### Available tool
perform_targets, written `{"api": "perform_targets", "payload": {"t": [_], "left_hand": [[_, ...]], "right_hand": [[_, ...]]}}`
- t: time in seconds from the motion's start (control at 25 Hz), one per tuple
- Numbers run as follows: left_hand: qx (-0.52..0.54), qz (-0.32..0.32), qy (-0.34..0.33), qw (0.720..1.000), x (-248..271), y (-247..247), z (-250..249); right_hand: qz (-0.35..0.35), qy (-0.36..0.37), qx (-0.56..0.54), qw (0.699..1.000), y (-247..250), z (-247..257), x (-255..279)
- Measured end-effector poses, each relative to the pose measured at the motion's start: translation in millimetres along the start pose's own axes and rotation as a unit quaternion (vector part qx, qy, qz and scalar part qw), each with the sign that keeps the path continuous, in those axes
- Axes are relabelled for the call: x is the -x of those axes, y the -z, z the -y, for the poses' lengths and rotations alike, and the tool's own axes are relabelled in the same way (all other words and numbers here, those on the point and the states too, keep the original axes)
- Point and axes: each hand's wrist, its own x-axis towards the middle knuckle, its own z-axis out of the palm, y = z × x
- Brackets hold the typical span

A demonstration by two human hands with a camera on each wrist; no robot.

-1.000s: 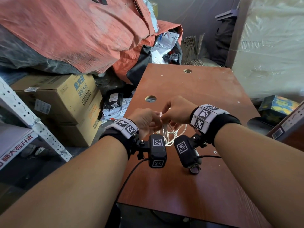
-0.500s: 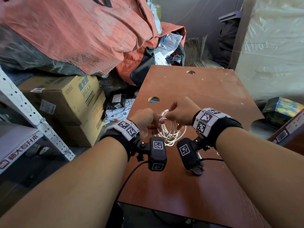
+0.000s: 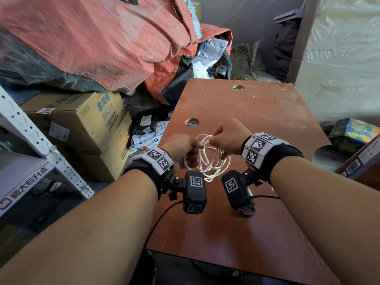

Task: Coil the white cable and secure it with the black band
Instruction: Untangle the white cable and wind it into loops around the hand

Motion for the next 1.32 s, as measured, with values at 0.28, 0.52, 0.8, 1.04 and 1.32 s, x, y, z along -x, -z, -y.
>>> {"api": "perform_targets", "payload": {"t": [0.28,0.52,0.8,1.04,1.32], "left_hand": [[-0.055,-0.003,-0.029,0.998,2,-2,-2],[-0.002,-0.019,-0.061,0.998,4,0,-7],[-0.007,-0.014,-0.069,0.997,8,-1,-8],[0.039,-0.044,-0.086,0.995,11,2,-10],[0.074,-0.103,-0.117,0.985,9,6,-14]], "right_hand": [[0.003,0.006,0.013,1.000,1,-3,-2],[0.000,0.005,0.028,1.000,2,-6,-3],[-0.001,0.011,0.035,0.999,1,-5,-4],[-0.002,0.003,0.043,0.999,3,-6,-4],[-0.006,-0.008,0.065,0.998,2,-5,-4]]}}
